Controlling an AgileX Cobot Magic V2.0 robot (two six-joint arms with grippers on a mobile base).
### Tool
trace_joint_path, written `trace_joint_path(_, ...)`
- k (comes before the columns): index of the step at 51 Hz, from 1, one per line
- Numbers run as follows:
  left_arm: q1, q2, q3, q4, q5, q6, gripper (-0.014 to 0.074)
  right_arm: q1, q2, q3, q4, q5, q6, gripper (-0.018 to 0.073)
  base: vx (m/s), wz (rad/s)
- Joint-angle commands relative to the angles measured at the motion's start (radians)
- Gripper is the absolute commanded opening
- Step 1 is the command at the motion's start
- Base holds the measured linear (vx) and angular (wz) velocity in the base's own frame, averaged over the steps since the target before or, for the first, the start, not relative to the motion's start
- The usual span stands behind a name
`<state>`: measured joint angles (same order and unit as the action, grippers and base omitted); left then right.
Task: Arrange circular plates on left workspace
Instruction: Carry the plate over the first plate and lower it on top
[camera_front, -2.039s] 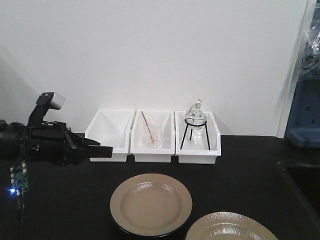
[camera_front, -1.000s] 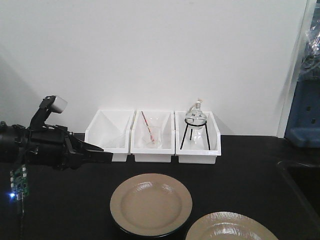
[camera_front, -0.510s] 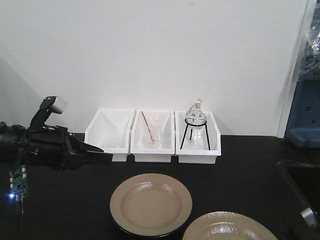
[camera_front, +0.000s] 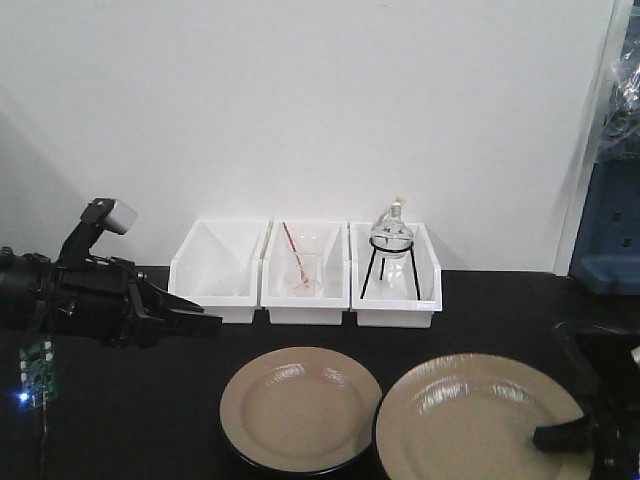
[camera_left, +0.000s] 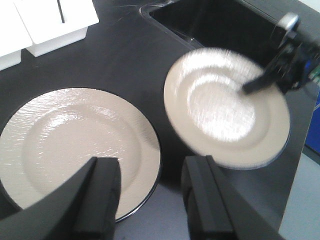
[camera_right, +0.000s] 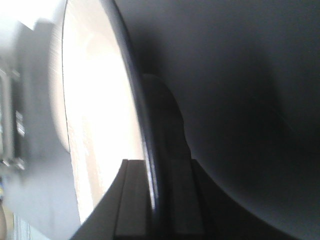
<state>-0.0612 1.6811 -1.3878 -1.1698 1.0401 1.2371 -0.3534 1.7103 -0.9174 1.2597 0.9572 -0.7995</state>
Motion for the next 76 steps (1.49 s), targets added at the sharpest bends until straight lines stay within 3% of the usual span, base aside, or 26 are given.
trace_joint_path(1, 0.000, -0.050, -0.031, -0.067, 0.004, -0.009, 0.0412, 0.021, -0.069, -0.079, 0.106, 0.063, 0.059, -0.0005, 0.00, 0.00)
trace_joint_path(14, 0.000, -0.050, -0.031, -0.067, -0.002, -0.009, 0.0412, 0.270, 0.000, -0.228, 0.110, -0.119, 0.147, -0.0004, 0.00, 0.00)
trace_joint_path(24, 0.000, -0.050, -0.031, -0.068, -0.009, -0.009, 0.0412, 0.429, 0.147, -0.397, 0.114, -0.176, 0.198, -0.0004, 0.00, 0.00)
trace_joint_path(38, 0.000, -0.050, -0.031, -0.068, -0.012, -0.009, 0.0412, 0.516, 0.318, -0.566, 0.096, -0.190, 0.215, -0.0004, 0.00, 0.00)
trace_joint_path(53, 0.000, -0.050, -0.031, -0.069, -0.012, -0.010, 0.0412, 0.524, 0.383, -0.595, 0.026, -0.243, 0.157, 0.0008, 0.00, 0.00)
trace_joint_path(63, 0.000, -0.050, -0.031, -0.069, -0.012, -0.010, 0.0412, 0.524, 0.383, -0.595, 0.004, -0.255, 0.028, 0.0146, 0.00, 0.00)
trace_joint_path(76, 0.000, -0.050, -0.031, -0.069, -0.012, -0.010, 0.0412, 0.524, 0.383, -0.595, -0.003, -0.311, -0.113, 0.0465, 0.00, 0.00)
